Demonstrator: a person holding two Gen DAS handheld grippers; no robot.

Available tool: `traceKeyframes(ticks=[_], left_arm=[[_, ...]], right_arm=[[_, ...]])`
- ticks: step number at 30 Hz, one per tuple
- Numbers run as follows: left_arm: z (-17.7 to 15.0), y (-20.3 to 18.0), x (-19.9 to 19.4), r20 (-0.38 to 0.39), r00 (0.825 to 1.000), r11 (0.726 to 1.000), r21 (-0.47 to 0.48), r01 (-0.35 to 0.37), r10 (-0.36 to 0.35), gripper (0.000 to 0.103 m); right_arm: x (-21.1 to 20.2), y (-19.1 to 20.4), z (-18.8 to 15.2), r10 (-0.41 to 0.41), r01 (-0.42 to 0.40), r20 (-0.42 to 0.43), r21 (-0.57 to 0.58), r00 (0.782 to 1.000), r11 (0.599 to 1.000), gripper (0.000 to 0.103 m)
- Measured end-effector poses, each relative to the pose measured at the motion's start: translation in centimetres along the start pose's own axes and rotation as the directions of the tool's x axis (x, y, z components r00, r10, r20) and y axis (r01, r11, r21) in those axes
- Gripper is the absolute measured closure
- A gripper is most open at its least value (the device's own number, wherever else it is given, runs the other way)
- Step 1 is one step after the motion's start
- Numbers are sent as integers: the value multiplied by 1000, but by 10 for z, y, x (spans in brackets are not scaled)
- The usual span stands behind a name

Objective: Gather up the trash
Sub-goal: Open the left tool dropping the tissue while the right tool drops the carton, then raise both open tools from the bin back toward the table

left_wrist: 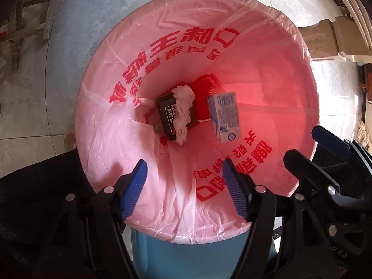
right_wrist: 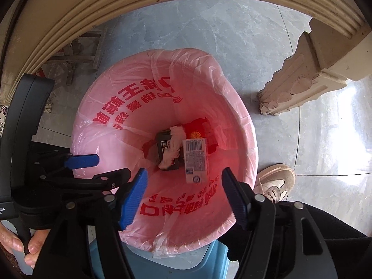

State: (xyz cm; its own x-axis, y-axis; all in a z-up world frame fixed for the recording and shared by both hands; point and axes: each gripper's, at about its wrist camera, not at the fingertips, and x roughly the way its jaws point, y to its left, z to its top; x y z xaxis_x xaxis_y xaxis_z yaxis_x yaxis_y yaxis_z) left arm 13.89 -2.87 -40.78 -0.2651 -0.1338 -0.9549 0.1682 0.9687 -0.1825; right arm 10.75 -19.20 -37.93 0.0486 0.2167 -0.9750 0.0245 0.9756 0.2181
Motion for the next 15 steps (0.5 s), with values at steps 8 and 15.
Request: traceKeyframes(ticks=[8, 15], left_arm=[[-2, 3, -2, 10, 1000, 1000, 3, -20, 20, 35], [-2, 0, -12, 21, 999, 1000, 7, -27, 26, 35]], right_arm=[[0, 0, -1, -1, 1, -1, -2, 1000, 1000, 36], [-4, 2, 0, -3, 3, 11, -4, 1000, 1000, 36]])
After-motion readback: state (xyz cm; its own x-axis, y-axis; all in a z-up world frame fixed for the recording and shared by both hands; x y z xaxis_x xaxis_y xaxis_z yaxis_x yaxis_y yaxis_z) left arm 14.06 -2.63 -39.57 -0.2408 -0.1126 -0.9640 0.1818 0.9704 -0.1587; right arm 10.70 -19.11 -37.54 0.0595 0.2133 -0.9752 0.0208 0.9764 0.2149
